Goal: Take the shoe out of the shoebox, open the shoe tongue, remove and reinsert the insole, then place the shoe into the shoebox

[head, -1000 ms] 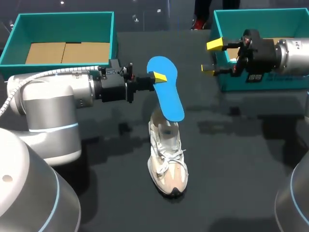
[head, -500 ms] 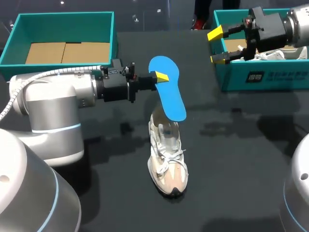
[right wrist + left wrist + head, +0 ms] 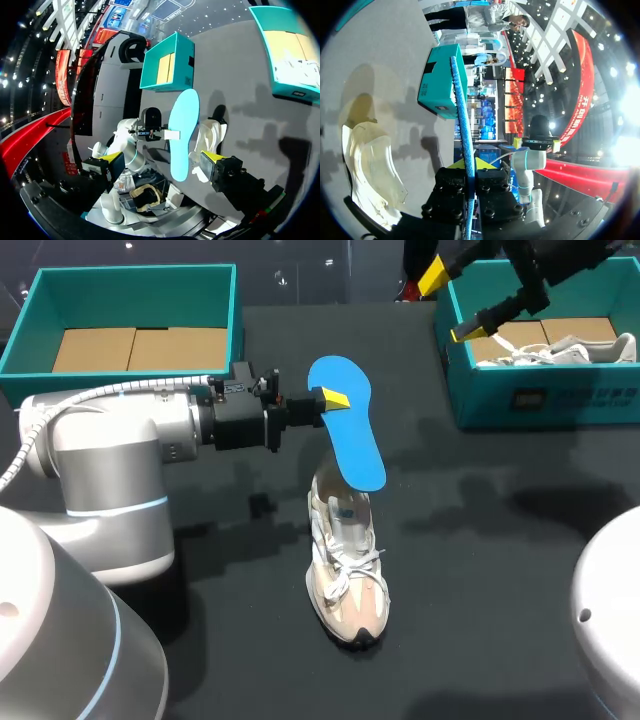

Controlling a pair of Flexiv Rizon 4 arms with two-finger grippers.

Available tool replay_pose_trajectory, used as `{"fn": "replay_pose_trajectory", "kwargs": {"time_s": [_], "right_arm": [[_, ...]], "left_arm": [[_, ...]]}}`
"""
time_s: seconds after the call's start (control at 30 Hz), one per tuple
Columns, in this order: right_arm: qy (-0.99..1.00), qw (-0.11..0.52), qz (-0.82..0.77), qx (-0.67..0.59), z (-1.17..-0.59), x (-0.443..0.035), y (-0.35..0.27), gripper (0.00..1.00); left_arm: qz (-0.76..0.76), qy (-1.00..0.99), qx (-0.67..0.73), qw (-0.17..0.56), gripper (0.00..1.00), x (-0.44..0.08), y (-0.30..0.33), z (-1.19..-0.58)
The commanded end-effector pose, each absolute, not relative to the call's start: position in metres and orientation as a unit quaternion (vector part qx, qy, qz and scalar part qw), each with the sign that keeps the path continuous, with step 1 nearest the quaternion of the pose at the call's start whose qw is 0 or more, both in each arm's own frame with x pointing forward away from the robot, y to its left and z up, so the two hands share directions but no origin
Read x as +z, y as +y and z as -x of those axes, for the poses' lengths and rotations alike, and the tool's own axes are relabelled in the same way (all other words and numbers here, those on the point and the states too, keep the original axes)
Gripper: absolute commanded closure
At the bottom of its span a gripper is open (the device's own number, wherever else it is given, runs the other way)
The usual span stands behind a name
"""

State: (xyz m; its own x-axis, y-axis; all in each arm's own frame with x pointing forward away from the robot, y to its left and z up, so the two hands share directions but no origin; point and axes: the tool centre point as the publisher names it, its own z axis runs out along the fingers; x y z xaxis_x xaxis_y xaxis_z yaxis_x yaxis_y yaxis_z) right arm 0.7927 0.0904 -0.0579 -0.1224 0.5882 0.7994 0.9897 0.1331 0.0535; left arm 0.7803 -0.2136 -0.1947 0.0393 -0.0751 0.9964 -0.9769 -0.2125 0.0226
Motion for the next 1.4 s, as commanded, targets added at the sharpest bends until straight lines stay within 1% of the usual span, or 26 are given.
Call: {"fn": "replay_pose_trajectory", "kwargs": {"time_s": [0.03, 0.27, 0.6, 0.73, 1.4], "right_arm": [[-0.725, 0.168, 0.641, -0.184, -0.777, -0.046, 0.108, 0.00], [-0.731, 0.101, 0.662, -0.130, -0.759, -0.041, 0.143, 0.00], [-0.728, 0.051, 0.679, -0.080, -0.750, -0.038, 0.176, 0.00], [-0.728, 0.036, 0.682, -0.057, -0.745, -0.037, 0.187, 0.00], [-0.717, 0.010, 0.696, -0.002, -0.736, -0.040, 0.210, 0.00]], "left_arm": [[-0.578, -0.455, 0.522, 0.431, 1.00, -0.195, -0.214, -0.779], [-0.578, -0.455, 0.522, 0.431, 1.00, -0.195, -0.214, -0.779], [-0.578, -0.455, 0.522, 0.431, 1.00, -0.195, -0.214, -0.779], [-0.578, -0.455, 0.522, 0.431, 1.00, -0.195, -0.214, -0.779], [-0.578, -0.455, 0.522, 0.431, 1.00, -0.195, -0.214, -0.779]]}}
